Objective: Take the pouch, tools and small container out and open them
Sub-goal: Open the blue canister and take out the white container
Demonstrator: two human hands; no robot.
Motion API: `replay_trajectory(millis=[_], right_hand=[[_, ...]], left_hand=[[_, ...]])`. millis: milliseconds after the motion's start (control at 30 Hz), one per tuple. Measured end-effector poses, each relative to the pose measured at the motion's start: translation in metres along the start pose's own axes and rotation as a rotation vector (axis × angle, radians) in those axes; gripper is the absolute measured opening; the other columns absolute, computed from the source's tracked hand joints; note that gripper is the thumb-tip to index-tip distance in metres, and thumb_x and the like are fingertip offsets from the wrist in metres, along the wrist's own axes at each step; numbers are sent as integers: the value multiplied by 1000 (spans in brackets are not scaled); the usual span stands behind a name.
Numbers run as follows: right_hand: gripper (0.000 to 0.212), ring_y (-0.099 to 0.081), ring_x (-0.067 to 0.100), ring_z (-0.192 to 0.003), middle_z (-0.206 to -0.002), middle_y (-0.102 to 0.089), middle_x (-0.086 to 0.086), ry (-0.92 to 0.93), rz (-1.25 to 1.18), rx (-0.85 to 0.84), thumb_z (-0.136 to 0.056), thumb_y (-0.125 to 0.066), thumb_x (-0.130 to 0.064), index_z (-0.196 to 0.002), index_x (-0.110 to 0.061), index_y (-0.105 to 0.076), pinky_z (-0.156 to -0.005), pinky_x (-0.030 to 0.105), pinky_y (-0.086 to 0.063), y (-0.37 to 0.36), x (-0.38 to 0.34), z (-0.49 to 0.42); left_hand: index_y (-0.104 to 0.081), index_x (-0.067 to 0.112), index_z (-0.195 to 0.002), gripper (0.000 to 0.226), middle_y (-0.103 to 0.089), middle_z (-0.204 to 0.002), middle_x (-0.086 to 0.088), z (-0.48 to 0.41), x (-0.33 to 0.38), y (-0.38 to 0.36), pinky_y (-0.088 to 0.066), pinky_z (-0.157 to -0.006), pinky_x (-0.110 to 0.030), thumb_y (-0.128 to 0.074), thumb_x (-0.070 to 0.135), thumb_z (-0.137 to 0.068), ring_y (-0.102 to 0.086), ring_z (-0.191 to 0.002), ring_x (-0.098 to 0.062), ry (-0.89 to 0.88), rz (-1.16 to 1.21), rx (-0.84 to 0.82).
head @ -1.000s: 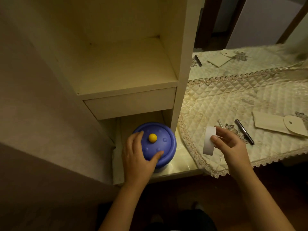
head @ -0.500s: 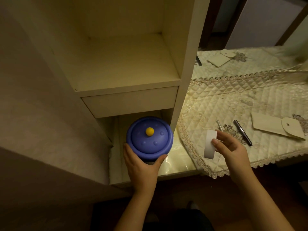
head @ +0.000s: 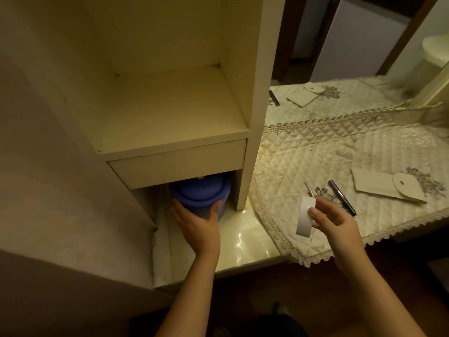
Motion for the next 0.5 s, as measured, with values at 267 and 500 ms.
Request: replay_trajectory(millis=[267,500], right_hand=[[32,-59,8,-94,-101,-63,-2,-53,21,24,-80,-63,-9,-111,-16,-59,-85,36,-48,14,14,-5],[49,-58,21,-104,-123,-59,9,-110,166,11,-77,-68,-17,-124,-11,-54,-84,33,-50,39,41,-33]], left_hand=[[-28,6,-135,86,-39,-139,-20,-17,-2,-7,-47,-92,-45,-73,36,-68,-44,-122,-34,4,8,70],[-40,6,-122,56,-48,-125,-16,20,-17,4,-43,-85,-34,-68,20,-77,-50,-111,-26,87,-61,-45]])
Point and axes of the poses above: each hand's wrist, its own z-axis away from the middle knuckle, its own y-axis out of the back of the hand, x = y × z, the point moved 4 cm from there along -z, towards the middle knuckle
